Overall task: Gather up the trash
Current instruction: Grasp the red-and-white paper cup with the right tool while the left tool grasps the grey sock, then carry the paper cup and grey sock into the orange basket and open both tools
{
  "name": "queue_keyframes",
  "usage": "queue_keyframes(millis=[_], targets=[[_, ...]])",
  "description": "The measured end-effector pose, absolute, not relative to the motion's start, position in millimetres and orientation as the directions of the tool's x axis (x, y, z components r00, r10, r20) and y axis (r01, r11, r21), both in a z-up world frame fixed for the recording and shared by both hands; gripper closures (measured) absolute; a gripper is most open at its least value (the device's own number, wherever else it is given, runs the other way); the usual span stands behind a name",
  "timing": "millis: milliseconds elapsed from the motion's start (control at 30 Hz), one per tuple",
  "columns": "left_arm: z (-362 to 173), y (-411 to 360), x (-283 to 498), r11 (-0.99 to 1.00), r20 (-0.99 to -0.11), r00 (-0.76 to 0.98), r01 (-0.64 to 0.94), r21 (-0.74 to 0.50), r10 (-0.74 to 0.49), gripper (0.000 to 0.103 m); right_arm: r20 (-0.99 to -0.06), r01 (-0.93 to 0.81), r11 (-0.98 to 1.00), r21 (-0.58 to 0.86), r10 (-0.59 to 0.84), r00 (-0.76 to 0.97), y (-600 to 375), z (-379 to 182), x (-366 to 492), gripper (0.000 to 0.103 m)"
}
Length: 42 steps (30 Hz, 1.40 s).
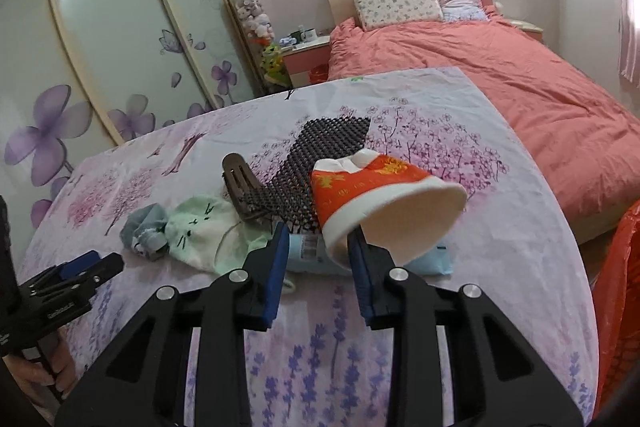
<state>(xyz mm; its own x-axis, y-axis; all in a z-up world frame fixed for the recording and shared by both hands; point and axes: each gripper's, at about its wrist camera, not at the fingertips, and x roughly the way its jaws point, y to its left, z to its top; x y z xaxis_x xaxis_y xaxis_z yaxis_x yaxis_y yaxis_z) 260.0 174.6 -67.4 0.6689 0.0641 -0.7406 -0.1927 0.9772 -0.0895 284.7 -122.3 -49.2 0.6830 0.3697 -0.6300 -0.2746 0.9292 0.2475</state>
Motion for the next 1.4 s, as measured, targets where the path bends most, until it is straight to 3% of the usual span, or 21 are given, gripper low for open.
queue_keyframes(millis=[33,100,400,467,500,567,667,1000,1400], targets=[[-67.0,176.7,262.9,0.977,-0.741,0.669,-0.194,-0.092,0.063,0.034,-0.633,-0.268,0.934,0.238,0.358,0.686,-120.0,-50.4,286.8,0.075],[-66.6,179.7,268.0,0.976,-0.740,0.670,-0.194,-0.101,0.057,0.034,-0.640,-0.260,0.938,0.231,0.348,0.685,-120.3,-51.7,289.1,0.092],[-78.3,180.0,298.1,0.975,-0.763,0.645,-0.197,-0.107,0.046,0.037,-0.615,-0.235,0.947,0.221,0.322,0.720,-132.6,-43.1,276.2,0.095],[-82.3,179.7,302.1,0.974,-0.773,0.633,-0.195,-0.113,0.037,0.055,-0.612,-0.232,0.948,0.217,0.317,0.724,-133.9,-40.8,274.3,0.095],[-83.3,179.4,304.1,0.974,-0.773,0.633,-0.203,-0.103,0.050,0.058,-0.610,-0.231,0.948,0.217,0.317,0.727,-135.3,-39.7,273.1,0.095],[-83.2,181.1,305.6,0.973,-0.770,0.636,-0.200,-0.112,0.043,0.079,-0.603,-0.230,0.949,0.217,0.316,0.733,-137.6,-36.8,269.6,0.095],[-78.1,182.4,301.0,0.974,-0.760,0.650,-0.188,-0.130,0.024,0.087,-0.584,-0.234,0.948,0.216,0.317,0.747,-141.2,-30.8,260.9,0.095],[-30.8,173.9,273.1,0.983,-0.680,0.732,-0.150,-0.101,0.042,0.088,-0.536,-0.219,0.951,0.218,0.304,0.787,-156.9,-7.5,236.7,0.095],[19.7,115.6,242.4,0.995,-0.609,0.792,-0.009,-0.095,-0.051,0.088,-0.484,-0.195,0.949,0.247,0.295,0.824,-185.3,17.3,202.6,0.095]])
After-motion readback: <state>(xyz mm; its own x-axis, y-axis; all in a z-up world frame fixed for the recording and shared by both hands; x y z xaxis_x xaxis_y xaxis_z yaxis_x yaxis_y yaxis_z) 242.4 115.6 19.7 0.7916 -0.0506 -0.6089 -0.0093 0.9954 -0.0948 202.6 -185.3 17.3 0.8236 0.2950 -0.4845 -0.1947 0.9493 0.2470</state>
